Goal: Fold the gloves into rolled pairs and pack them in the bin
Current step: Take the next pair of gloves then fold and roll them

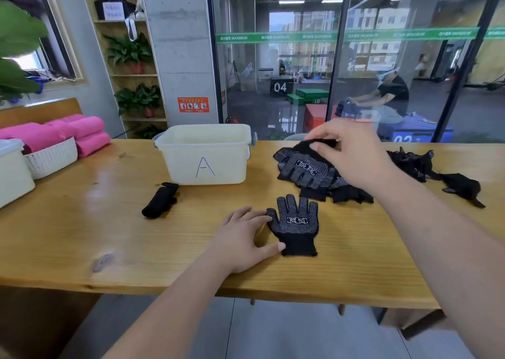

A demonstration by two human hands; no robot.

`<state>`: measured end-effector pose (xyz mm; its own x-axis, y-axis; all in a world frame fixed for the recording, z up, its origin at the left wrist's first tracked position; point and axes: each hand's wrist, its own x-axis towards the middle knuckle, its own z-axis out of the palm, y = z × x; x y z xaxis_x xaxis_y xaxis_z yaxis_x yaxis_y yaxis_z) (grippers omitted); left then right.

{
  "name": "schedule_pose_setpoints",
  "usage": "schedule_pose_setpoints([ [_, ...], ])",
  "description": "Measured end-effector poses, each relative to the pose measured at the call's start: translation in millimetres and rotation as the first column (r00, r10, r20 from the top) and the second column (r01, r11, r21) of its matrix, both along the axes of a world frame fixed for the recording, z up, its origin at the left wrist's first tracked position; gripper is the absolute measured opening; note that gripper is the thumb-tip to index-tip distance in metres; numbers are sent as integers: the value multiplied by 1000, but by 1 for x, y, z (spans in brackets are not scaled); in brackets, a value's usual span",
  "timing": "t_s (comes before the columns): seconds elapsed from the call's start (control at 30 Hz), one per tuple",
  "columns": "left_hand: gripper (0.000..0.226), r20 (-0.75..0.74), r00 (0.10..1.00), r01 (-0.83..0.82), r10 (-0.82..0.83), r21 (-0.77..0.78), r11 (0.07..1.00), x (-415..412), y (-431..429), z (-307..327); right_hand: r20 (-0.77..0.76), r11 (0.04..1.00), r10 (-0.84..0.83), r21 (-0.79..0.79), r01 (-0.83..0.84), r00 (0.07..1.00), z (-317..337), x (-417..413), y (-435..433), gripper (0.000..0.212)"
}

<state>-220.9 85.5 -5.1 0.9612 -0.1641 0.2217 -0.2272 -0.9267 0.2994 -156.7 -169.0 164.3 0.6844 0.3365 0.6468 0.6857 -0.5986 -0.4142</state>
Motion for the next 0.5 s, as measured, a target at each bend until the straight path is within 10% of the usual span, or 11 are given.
schedule_pose_setpoints([
  [0.23,91,-22,1000,-6,7,29,1000,-1,-1,3,12,856,-100,-508,92,995,-129,-16,16,20],
  [0.5,98,-44,999,-20,21,27,999,-1,-2,3,223,904,-145,-367,220,964,-168,-23,16,16],
])
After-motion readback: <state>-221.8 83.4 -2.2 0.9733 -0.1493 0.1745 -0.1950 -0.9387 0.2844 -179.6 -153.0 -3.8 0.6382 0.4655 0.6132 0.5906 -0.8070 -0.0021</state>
